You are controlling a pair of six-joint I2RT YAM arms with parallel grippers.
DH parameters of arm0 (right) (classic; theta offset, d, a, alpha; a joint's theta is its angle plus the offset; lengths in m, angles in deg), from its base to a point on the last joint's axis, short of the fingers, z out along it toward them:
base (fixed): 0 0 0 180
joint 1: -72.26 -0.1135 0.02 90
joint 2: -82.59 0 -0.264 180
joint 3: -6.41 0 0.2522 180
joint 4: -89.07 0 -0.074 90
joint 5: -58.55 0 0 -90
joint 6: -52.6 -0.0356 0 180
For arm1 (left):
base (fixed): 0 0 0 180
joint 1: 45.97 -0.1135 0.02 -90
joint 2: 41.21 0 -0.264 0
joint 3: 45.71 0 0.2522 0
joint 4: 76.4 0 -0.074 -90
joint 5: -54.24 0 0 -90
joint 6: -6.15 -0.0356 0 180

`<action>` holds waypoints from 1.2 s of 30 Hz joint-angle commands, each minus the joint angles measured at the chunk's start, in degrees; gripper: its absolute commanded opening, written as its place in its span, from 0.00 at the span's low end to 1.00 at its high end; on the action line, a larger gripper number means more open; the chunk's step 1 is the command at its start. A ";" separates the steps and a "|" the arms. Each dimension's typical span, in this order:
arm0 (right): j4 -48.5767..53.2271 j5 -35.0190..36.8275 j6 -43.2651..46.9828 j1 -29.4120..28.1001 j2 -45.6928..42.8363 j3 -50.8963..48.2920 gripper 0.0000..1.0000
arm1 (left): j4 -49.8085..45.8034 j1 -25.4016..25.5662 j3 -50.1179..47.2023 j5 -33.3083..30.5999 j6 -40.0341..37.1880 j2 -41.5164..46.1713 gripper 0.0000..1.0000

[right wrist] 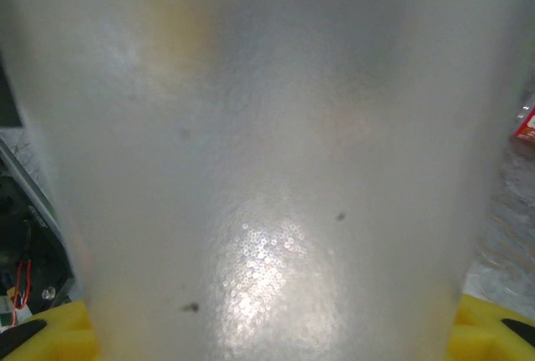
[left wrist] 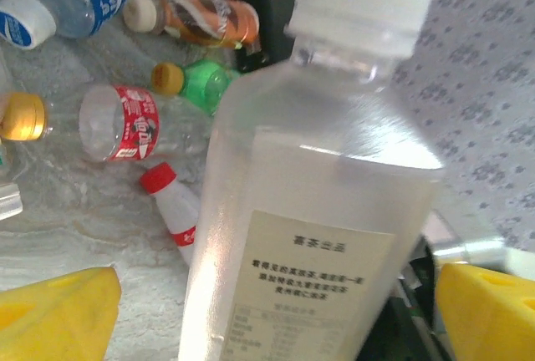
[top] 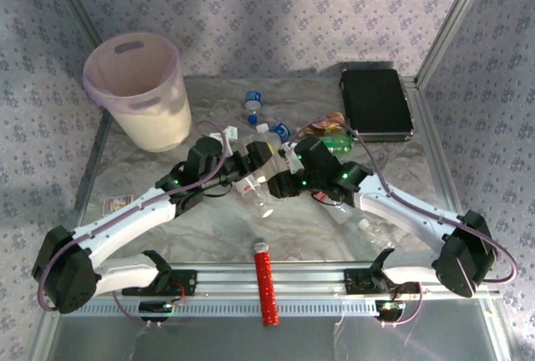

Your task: Put the plastic bottles in the bin

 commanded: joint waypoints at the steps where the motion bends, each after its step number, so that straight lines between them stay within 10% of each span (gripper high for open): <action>1: -2.29 -2.56 0.56 0.19 0.16 2.35 0.47 | 3.97 0.59 2.87 0.80 0.12 -1.30 0.92; 19: -3.28 -3.62 0.38 -0.52 0.24 1.48 0.49 | 7.80 -0.36 3.92 -0.27 1.62 -5.97 0.55; 26: 2.09 -5.72 1.35 1.83 0.43 4.19 0.86 | 5.04 -1.70 5.00 -0.66 0.12 -5.64 0.55; 36: 9.30 -5.05 3.38 6.63 -6.42 5.27 0.99 | -3.46 -6.37 10.12 0.83 -6.11 -4.65 0.55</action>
